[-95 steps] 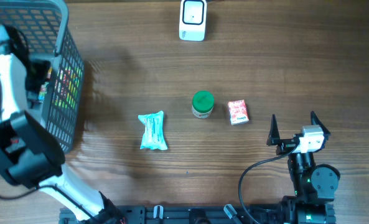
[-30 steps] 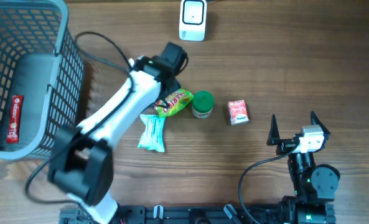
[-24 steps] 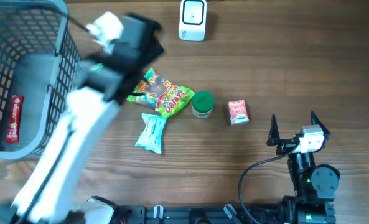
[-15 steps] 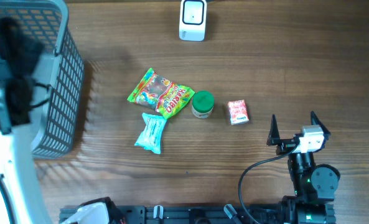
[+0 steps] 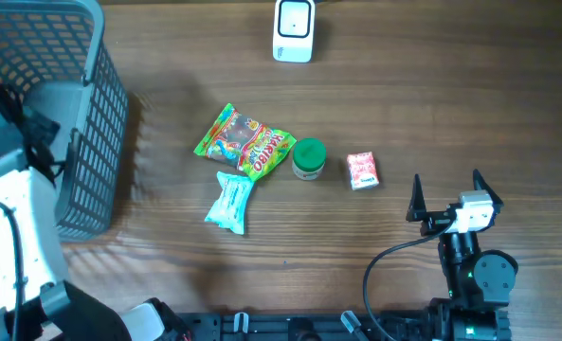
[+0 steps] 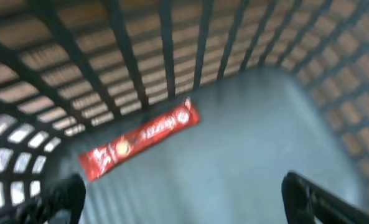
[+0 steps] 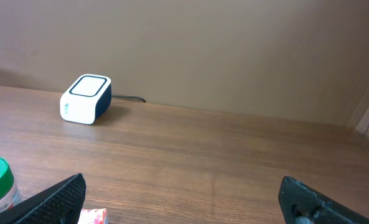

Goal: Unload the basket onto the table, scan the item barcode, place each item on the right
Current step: 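Reach into the basket and grasp a red Nescafe stick with left gripper, then lift the Nescafe stick out of the basket toward the scanner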

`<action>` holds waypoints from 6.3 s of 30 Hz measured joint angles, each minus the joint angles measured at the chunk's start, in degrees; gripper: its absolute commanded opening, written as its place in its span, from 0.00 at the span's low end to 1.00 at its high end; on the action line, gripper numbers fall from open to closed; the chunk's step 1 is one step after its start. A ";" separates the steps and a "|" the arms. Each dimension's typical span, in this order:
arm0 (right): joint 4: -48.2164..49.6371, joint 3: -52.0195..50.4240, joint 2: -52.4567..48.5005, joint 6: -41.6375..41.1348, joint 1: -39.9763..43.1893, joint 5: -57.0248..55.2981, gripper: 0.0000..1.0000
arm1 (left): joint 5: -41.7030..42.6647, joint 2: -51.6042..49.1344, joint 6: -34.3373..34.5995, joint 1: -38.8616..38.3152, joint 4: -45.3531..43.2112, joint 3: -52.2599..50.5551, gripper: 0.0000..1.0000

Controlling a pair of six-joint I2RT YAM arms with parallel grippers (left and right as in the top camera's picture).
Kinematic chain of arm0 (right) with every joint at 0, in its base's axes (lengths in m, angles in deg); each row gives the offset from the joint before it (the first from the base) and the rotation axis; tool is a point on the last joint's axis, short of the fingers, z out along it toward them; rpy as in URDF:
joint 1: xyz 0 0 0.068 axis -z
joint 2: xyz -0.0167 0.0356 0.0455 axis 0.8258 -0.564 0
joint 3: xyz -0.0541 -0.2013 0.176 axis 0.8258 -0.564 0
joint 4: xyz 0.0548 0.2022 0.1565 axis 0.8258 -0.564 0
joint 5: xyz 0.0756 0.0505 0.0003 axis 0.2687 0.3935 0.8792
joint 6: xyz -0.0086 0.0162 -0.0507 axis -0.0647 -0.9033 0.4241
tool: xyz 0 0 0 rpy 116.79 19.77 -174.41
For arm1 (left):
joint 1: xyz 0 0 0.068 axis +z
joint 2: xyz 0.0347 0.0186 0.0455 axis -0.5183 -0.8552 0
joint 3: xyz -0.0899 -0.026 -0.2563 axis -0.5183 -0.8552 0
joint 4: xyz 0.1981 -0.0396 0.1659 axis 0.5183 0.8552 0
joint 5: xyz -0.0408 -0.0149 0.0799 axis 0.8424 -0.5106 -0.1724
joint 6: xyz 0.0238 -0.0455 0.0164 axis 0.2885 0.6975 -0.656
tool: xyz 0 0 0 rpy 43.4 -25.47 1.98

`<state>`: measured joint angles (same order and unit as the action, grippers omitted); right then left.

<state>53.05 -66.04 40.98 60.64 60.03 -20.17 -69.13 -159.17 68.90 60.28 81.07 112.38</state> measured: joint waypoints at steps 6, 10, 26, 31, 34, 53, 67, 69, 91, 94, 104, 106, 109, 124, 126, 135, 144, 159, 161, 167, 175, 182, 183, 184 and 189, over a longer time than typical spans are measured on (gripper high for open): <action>0.00 0.00 0.00 0.00 0.00 0.00 1.00 | 1.77 -0.24 -5.73 4.76 -13.97 -12.66 0.68; 0.00 0.00 0.00 0.00 0.00 0.00 1.00 | 4.59 -3.13 -4.74 7.80 -18.99 -14.99 0.11; 0.00 0.00 0.00 0.00 0.00 0.00 1.00 | -0.63 -12.35 1.03 8.20 -26.25 -16.55 0.04; 0.00 0.00 0.00 0.00 0.00 0.00 1.00 | -5.90 -12.35 5.18 9.92 -26.27 -16.55 0.04; 0.00 0.00 0.00 0.00 0.00 0.00 1.00 | -5.81 -12.63 7.48 11.87 -26.69 -16.52 0.04; 0.00 0.00 0.00 0.00 0.00 0.00 1.00 | 25.79 -10.62 18.25 12.76 -25.55 -15.47 0.52; 0.00 0.00 0.00 0.00 0.00 0.00 1.00 | 18.88 -2.60 19.89 8.46 -21.68 -15.52 1.00; 0.00 0.00 0.00 0.00 0.00 0.00 1.00 | 18.36 -5.90 19.87 7.85 -23.52 -15.54 1.00; 0.00 0.00 0.00 0.00 0.00 0.00 1.00 | 12.13 -17.88 -1.46 5.49 -30.77 -14.91 0.04; 0.00 0.00 0.00 0.00 0.00 0.00 1.00 | 12.24 -17.51 -1.66 5.49 -30.29 -14.91 0.04; 0.02 0.00 0.00 0.00 0.00 0.00 1.00 | 13.49 2.99 -1.81 5.44 -23.41 -9.01 0.04; 0.00 0.00 0.00 0.00 0.00 0.00 1.00 | 13.46 7.85 -1.75 5.44 -23.28 -8.26 0.04; 0.00 0.00 0.00 0.00 0.00 0.00 1.00 | 13.42 11.91 -1.40 5.44 -21.55 -8.11 0.40; 0.00 0.00 0.00 0.00 0.00 0.00 0.99 | 13.33 -18.58 8.70 4.37 -22.10 -8.13 1.00; 0.00 0.00 0.00 0.00 0.00 0.00 1.00 | 13.35 -18.95 8.96 3.78 -23.80 -8.13 1.00; 0.00 0.00 0.00 0.00 0.00 0.00 1.00 | 12.31 -19.50 8.26 2.80 -24.09 -8.11 0.99; 0.00 0.00 0.00 0.00 0.00 0.00 1.00 | 9.09 -22.16 -3.93 2.01 -20.61 -5.90 1.00; 0.00 0.00 0.00 0.00 0.00 0.00 1.00 | 8.87 -21.81 -3.67 1.86 -8.76 -3.34 0.04; 0.00 0.00 0.00 0.00 0.00 0.00 1.00 | 8.81 -21.75 -3.50 1.86 -8.52 -3.34 0.28; 0.00 0.00 0.00 0.00 0.00 0.00 1.00 | 9.31 -21.79 -3.52 1.57 -10.49 -3.54 1.00; 0.00 0.00 0.00 0.00 0.00 0.00 1.00 | 8.13 -22.21 -3.85 1.64 -13.35 -4.11 0.72; 0.00 0.00 0.00 0.00 0.00 0.00 1.00 | 6.78 -25.44 -3.50 2.12 -14.19 -1.86 0.04; 0.00 0.00 0.00 0.00 0.00 0.00 1.00 | 6.78 -25.51 -3.65 2.12 -13.66 -1.64 0.04; 0.00 0.00 0.00 0.00 0.00 0.00 1.00 | 6.78 -25.53 -3.54 2.14 -13.42 -1.53 0.04; 0.00 0.00 0.00 0.00 0.00 0.00 1.00 | 6.93 -24.90 -3.50 2.12 -11.34 -1.36 0.04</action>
<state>53.05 -66.04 40.98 60.64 60.03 -20.17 -62.20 -184.07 65.41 62.40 69.72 111.02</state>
